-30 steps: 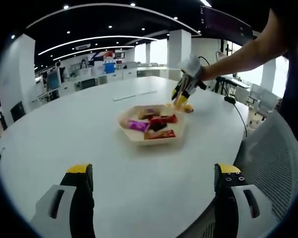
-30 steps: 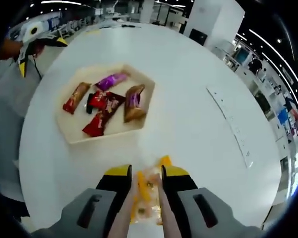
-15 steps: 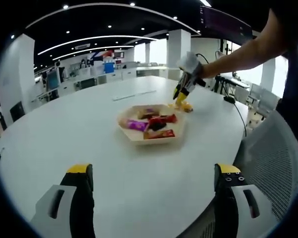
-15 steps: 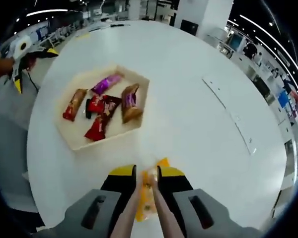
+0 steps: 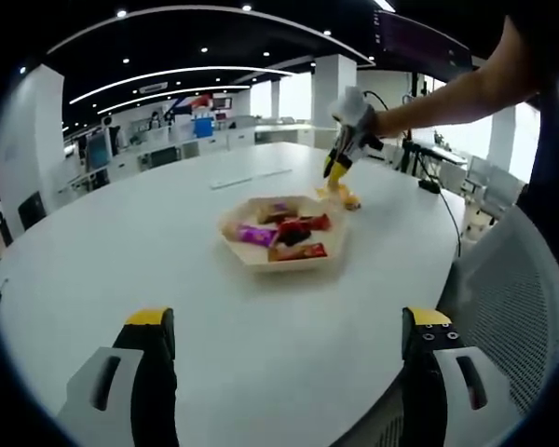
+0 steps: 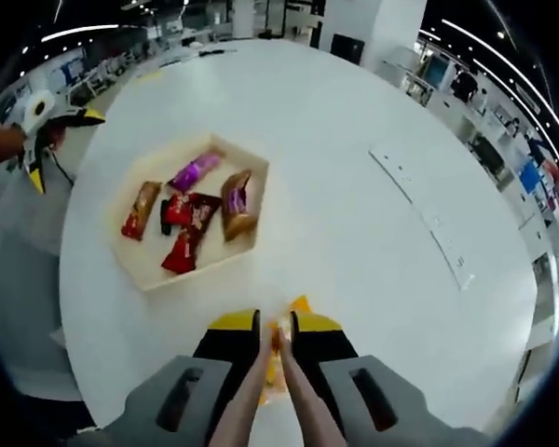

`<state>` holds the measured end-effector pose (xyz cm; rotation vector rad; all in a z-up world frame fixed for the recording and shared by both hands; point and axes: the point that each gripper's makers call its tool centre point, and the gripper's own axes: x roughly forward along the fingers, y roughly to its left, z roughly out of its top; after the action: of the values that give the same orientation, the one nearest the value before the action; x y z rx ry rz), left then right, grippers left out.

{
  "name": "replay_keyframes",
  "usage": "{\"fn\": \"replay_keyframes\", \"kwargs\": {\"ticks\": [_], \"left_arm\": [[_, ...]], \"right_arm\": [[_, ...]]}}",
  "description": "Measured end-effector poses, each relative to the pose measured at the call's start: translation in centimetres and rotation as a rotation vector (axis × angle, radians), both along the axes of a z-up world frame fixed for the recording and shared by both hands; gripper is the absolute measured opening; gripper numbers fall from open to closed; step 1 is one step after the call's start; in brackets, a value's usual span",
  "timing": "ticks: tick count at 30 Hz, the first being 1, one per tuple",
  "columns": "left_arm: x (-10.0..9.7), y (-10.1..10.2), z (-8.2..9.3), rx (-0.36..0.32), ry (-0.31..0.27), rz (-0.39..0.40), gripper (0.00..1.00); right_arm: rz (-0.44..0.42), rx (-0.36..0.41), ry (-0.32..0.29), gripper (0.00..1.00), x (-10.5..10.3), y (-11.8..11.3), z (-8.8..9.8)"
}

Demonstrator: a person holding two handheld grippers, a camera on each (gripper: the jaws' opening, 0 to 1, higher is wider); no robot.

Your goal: Place the target food into the container with the food tongs after gripping and lifting it, then release it inside without dropping or visibly crushing the food.

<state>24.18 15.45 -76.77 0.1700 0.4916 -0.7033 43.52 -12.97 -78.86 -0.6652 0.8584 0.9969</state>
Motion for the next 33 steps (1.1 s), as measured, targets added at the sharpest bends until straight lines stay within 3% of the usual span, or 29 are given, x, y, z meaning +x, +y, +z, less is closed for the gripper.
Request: {"fn": "replay_keyframes", "kwargs": {"ticks": [11, 33], "left_arm": [[0.0, 0.0, 0.2, -0.004, -0.006, 0.002, 0.99], [0.0, 0.0, 0.5, -0.014, -0.022, 0.001, 0.98]], "right_arm": [[-0.001, 0.005, 0.001, 0.12, 0.4, 0.1, 1.6], [-0.006, -0.019, -0.058, 0.14, 2.1, -0.7, 5.4]]}}
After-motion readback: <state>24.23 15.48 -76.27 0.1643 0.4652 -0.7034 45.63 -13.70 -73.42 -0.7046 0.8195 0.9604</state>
